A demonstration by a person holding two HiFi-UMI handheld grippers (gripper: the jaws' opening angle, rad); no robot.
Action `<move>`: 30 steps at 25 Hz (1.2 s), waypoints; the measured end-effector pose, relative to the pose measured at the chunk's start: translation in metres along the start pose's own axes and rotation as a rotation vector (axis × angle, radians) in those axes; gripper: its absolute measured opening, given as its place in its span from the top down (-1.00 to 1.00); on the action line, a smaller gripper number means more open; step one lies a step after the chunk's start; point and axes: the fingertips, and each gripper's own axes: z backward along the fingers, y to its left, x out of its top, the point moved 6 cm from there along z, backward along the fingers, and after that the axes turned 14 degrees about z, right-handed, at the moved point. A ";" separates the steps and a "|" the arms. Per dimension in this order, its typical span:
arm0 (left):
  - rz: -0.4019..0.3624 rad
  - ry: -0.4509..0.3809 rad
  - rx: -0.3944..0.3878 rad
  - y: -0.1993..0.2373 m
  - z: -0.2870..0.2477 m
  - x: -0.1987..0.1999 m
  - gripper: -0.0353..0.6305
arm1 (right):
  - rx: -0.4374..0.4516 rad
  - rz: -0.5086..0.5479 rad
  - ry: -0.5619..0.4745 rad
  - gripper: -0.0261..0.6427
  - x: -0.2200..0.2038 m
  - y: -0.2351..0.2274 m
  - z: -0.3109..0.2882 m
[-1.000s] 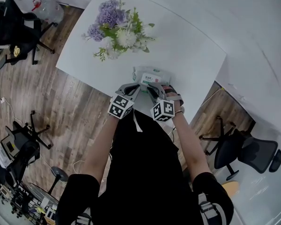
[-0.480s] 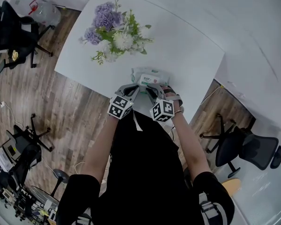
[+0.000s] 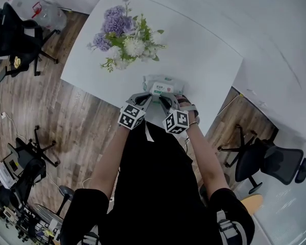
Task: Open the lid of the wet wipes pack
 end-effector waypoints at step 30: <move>-0.051 0.053 -0.034 -0.003 0.002 0.002 0.82 | -0.105 -0.043 0.000 0.84 0.010 -0.024 0.032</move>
